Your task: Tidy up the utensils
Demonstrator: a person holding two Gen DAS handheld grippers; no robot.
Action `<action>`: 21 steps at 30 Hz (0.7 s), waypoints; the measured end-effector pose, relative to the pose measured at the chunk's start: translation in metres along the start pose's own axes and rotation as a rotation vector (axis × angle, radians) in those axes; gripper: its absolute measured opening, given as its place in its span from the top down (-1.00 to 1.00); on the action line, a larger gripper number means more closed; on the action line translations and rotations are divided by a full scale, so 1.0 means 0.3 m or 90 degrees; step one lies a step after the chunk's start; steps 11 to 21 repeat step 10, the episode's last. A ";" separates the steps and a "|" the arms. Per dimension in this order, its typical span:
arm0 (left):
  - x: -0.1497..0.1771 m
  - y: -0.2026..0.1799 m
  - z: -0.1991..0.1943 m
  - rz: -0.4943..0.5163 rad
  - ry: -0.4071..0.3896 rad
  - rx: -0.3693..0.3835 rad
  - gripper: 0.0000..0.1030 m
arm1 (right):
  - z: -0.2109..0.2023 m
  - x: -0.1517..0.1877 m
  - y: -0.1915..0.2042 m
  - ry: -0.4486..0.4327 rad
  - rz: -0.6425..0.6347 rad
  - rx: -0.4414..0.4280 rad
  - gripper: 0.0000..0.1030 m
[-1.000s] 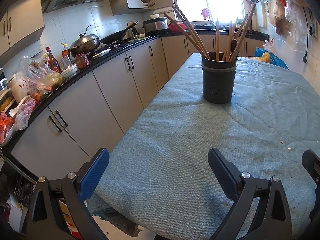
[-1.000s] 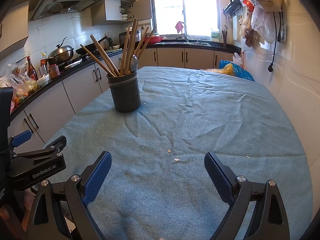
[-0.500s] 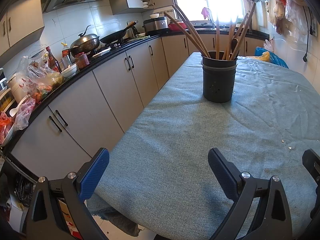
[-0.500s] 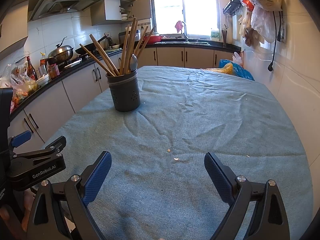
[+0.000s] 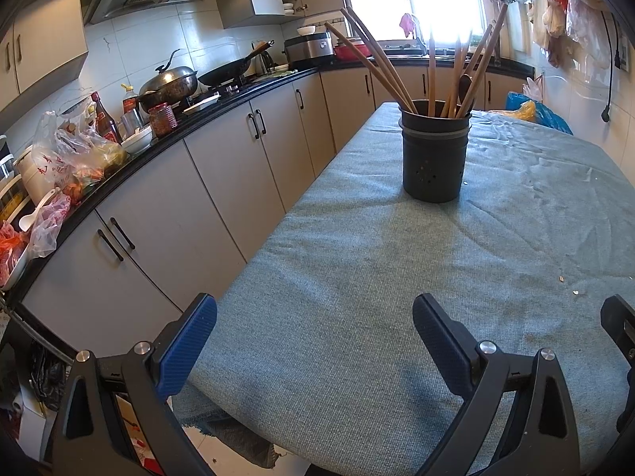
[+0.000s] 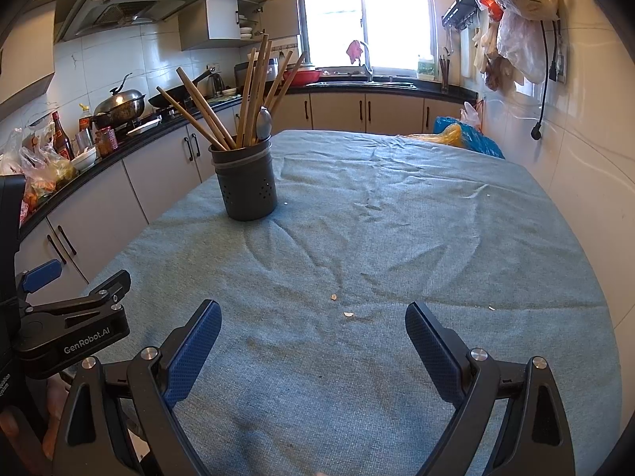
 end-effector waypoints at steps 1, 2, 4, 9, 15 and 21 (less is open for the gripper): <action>0.001 0.002 0.001 0.000 0.000 0.001 -0.92 | 0.000 -0.002 0.000 0.000 0.000 0.000 -0.87; 0.000 0.001 0.001 0.001 0.001 0.001 -0.92 | 0.001 -0.001 0.001 0.001 0.001 0.000 -0.87; 0.003 0.006 -0.001 0.001 0.000 -0.003 -0.92 | 0.000 0.001 0.001 0.002 0.004 0.000 -0.87; 0.004 -0.001 -0.018 0.003 -0.016 -0.014 -0.92 | 0.003 -0.003 -0.042 0.006 0.020 0.010 -0.87; 0.005 -0.003 -0.020 0.006 -0.015 -0.008 -0.92 | 0.008 -0.006 -0.073 0.011 0.032 0.014 -0.87; 0.005 -0.003 -0.020 0.006 -0.015 -0.008 -0.92 | 0.008 -0.006 -0.073 0.011 0.032 0.014 -0.87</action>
Point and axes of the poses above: each gripper's, at about its wrist camera, not at the fingertips, and z roughly the way its jaws point, y to its left, x to its underside, the point moved 2 cm from there along z, roughly the way its jaws point, and after that the axes turned 2 degrees about -y, right-handed, at the moved point
